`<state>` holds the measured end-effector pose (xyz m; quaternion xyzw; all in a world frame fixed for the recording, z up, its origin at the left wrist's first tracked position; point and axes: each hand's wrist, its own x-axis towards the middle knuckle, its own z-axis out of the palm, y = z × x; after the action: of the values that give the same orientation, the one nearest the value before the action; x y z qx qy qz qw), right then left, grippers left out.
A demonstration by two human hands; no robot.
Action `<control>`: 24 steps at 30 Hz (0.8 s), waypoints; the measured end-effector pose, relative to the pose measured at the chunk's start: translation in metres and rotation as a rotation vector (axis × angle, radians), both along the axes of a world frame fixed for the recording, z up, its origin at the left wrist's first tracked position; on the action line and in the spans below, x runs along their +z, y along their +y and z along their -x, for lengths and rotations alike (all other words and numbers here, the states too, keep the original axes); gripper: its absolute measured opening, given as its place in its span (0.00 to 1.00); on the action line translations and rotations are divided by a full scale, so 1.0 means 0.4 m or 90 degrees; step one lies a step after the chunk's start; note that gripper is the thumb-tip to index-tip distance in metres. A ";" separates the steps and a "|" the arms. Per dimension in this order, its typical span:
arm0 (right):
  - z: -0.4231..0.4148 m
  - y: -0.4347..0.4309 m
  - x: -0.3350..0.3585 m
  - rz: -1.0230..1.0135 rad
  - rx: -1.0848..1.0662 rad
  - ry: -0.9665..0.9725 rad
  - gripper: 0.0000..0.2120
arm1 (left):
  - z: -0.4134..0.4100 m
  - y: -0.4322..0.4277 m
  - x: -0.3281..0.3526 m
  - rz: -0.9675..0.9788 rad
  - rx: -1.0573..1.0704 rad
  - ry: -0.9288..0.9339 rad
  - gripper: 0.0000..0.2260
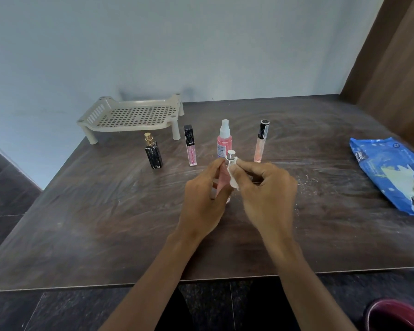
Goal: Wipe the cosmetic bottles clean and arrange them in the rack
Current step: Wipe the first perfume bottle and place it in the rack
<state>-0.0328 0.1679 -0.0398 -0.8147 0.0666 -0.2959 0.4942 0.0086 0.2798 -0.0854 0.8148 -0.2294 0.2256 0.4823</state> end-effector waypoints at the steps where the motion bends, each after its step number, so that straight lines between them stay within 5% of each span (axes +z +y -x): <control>1: -0.004 -0.006 0.001 -0.056 0.011 0.010 0.07 | 0.002 0.000 0.002 -0.016 -0.001 -0.007 0.13; 6: 0.010 0.004 -0.008 -0.118 0.012 -0.004 0.09 | 0.004 -0.012 0.003 -0.061 0.021 -0.022 0.17; 10: 0.016 0.042 -0.028 -0.098 -0.014 -0.069 0.08 | 0.006 -0.018 -0.007 -0.081 0.031 -0.036 0.06; 15: 0.005 0.038 -0.026 -0.123 -0.132 -0.159 0.07 | 0.001 -0.014 -0.008 -0.052 0.032 0.000 0.16; 20: -0.034 -0.004 -0.023 -0.211 0.001 -0.026 0.05 | -0.006 -0.006 -0.012 -0.062 -0.005 -0.026 0.17; 24: -0.048 -0.017 -0.016 -0.156 0.070 0.020 0.07 | -0.006 -0.001 -0.008 -0.044 -0.038 -0.010 0.18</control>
<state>-0.0137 0.1611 -0.0463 -0.7551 0.0649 -0.2452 0.6046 0.0108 0.2794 -0.0887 0.8221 -0.2652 0.2091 0.4584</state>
